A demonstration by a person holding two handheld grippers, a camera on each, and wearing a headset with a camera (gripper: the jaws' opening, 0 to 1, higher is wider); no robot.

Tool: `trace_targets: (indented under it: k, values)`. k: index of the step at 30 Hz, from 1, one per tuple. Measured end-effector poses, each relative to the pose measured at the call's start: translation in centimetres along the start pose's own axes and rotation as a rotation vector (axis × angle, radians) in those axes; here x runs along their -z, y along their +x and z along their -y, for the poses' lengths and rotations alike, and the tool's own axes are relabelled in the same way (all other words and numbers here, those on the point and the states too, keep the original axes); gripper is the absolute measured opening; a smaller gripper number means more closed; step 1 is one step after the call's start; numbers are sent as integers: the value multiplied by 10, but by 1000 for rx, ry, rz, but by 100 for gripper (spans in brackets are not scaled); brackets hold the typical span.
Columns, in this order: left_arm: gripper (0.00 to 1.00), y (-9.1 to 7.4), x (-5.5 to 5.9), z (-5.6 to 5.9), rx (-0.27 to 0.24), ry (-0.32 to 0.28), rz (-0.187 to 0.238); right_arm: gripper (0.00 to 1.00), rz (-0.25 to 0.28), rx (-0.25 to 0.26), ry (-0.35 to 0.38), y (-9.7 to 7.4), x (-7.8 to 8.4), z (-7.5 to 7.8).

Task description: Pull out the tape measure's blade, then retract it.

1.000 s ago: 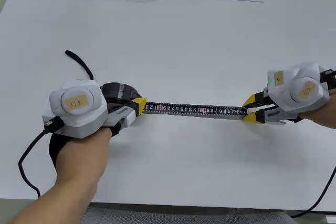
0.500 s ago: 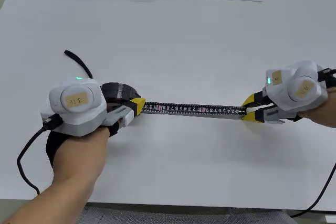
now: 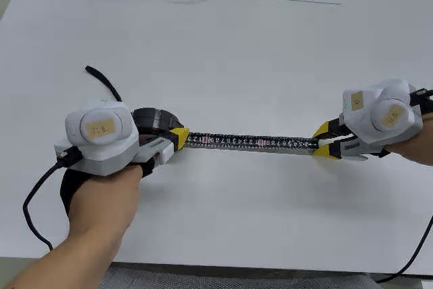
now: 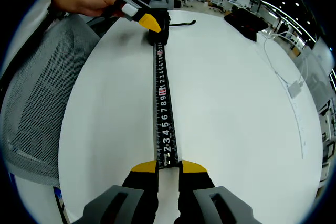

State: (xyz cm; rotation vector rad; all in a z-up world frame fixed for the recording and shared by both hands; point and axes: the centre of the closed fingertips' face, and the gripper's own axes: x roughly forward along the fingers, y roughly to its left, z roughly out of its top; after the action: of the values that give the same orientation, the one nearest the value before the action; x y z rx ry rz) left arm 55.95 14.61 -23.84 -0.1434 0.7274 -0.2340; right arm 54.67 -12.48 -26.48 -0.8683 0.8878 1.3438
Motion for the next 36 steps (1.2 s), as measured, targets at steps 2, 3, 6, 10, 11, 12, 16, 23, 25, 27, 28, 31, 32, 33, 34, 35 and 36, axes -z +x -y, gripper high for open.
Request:
trace_targets:
  k: [2,3,6,10,11,12,16,23,25,27,28,31,32,33,34,35,36]
  values:
    - [58,0,0,0,1,-1,1,10,1,-2,-1,0,-2,0]
    - [58,0,0,0,1,-1,0,10,2,-2,-3,1,-2,-1]
    - [58,0,0,0,2,-2,0,10,3,-3,-5,1,-4,-1]
    - [58,1,0,0,3,-5,1,10,8,-4,-10,2,-8,-1]
    - [58,1,0,0,4,-6,0,10,8,-4,-10,3,-8,-1]
    - [58,1,0,0,4,-6,1,10,10,-4,-9,3,-9,-1]
    - [58,1,0,0,5,-9,0,10,17,-6,-12,6,-15,0]
    - [58,1,0,0,7,-12,2,10,26,-9,-14,9,-21,0]
    - [58,1,0,-1,9,-13,1,9,27,-9,-17,10,-22,1]
    - [58,1,0,-1,10,-15,1,9,29,-9,-17,10,-24,1]
    - [58,1,0,-1,10,-15,1,9,31,-9,-17,10,-25,1]
    - [58,1,0,-1,13,-17,0,9,36,-9,-19,12,-28,1]
    - [58,1,0,-1,14,-17,0,9,36,-10,-20,12,-29,1]
    - [58,1,0,-1,13,-18,1,9,39,-10,-20,12,-31,1]
    - [58,1,0,-1,14,-18,2,9,40,-10,-21,13,-31,2]
    - [58,1,0,-1,14,-19,1,9,41,-10,-21,13,-33,2]
    - [58,1,0,-1,15,-20,1,9,42,-11,-21,14,-34,2]
